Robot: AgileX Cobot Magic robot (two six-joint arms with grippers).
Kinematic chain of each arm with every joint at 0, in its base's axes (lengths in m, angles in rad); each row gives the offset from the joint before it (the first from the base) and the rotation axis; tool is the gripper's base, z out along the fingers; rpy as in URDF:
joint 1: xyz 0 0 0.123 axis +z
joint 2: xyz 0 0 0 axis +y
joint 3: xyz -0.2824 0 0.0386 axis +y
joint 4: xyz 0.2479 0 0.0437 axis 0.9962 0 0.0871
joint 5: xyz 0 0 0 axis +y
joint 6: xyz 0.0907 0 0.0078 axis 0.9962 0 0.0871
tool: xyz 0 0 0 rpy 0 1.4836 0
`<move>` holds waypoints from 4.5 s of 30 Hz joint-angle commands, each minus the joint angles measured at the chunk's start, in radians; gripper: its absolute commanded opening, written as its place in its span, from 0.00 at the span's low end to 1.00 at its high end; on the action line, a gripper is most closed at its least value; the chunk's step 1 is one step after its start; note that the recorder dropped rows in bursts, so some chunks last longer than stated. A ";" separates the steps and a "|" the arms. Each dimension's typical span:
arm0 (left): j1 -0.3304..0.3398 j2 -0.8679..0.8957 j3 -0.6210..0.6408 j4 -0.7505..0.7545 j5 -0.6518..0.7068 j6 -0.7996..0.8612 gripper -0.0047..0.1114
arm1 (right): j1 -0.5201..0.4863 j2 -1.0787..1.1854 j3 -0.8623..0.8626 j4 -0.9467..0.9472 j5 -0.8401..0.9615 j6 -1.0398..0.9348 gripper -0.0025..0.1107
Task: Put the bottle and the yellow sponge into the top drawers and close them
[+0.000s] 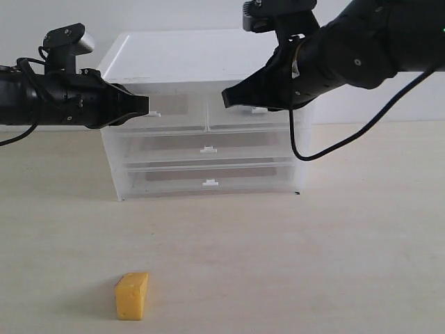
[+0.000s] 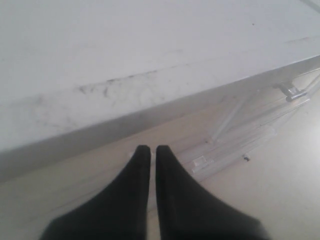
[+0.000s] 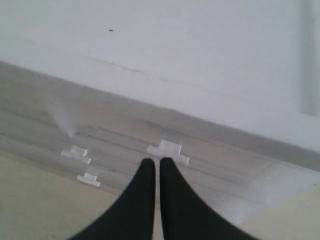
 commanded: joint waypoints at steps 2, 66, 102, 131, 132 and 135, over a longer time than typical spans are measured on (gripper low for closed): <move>-0.001 -0.002 0.002 -0.003 0.009 0.007 0.07 | -0.004 0.044 -0.028 -0.056 0.001 0.006 0.02; -0.001 -0.007 -0.002 0.051 0.126 0.027 0.07 | -0.053 0.063 -0.040 -0.120 -0.075 0.047 0.02; -0.361 -0.212 0.251 0.736 -0.803 -0.354 0.07 | -0.053 0.063 -0.040 -0.120 -0.056 0.032 0.02; 0.009 -0.007 0.563 2.184 -1.627 -3.009 0.07 | -0.053 0.063 -0.040 -0.120 -0.031 0.032 0.02; 0.009 0.013 0.565 2.166 -1.627 -3.022 0.07 | -0.053 0.063 -0.040 -0.120 -0.031 0.032 0.02; 0.005 0.079 0.569 2.117 -1.627 -3.143 0.07 | -0.053 0.063 -0.040 -0.120 -0.035 0.032 0.02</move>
